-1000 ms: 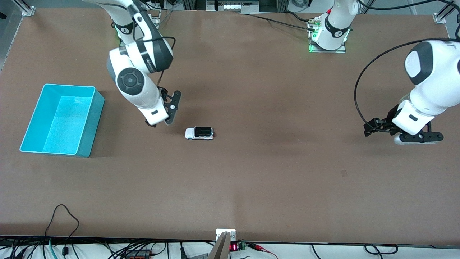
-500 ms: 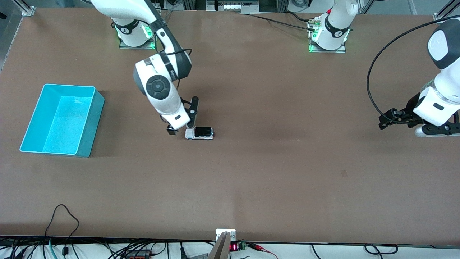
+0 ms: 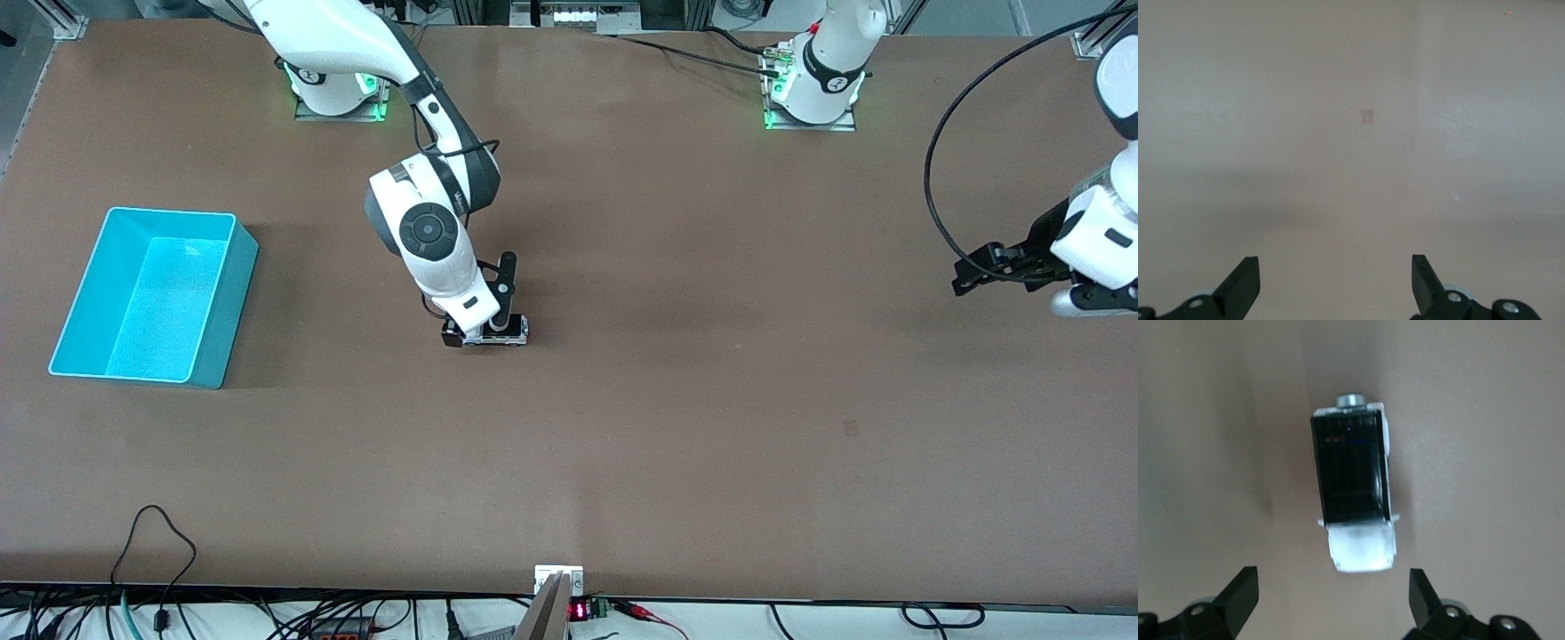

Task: Wind and store white jeep toy
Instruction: 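Lower the right gripper over the jeep and grasp it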

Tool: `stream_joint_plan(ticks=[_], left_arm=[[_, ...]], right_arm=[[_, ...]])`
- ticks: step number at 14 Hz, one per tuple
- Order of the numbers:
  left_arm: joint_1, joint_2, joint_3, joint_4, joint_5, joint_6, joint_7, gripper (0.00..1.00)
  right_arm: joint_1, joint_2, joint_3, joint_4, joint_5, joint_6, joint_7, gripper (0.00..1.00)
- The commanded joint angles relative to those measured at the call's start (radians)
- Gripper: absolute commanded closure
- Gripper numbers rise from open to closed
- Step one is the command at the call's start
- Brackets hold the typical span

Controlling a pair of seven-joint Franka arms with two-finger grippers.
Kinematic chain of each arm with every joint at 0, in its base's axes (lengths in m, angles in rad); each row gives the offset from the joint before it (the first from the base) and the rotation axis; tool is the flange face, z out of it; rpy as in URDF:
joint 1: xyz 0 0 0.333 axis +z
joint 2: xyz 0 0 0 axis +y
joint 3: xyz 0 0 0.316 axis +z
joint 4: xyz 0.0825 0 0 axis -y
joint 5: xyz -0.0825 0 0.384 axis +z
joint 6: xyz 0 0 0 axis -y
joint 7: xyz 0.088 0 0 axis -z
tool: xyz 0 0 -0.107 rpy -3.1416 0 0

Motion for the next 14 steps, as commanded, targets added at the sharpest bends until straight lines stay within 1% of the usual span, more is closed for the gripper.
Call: stream_joint_plan(ticks=[1, 5, 10, 14], left_arm=[[-0.006, -0.053, 0.008, -0.008, -0.018, -0.046, 0.01, 0.0], [-0.006, -0.073, -0.006, -0.013, -0.016, -0.061, 0.004, 0.0], [-0.008, -0.062, 0.002, 0.024, -0.012, -0.061, 0.008, 0.0], [-0.009, -0.047, -0.005, 0.026, -0.01, -0.063, 0.005, 0.0]], right_arm=[[0.026, 0.052, -0.008, 0.039, 0.022, 0.014, 0.013, 0.0], [0.026, 0.09, -0.008, 0.057, 0.022, 0.046, 0.015, 0.0], [0.043, 0.139, -0.002, 0.127, 0.02, 0.049, 0.053, 0.0], [0.043, 0.145, -0.002, 0.137, 0.022, 0.049, 0.053, 0.0]])
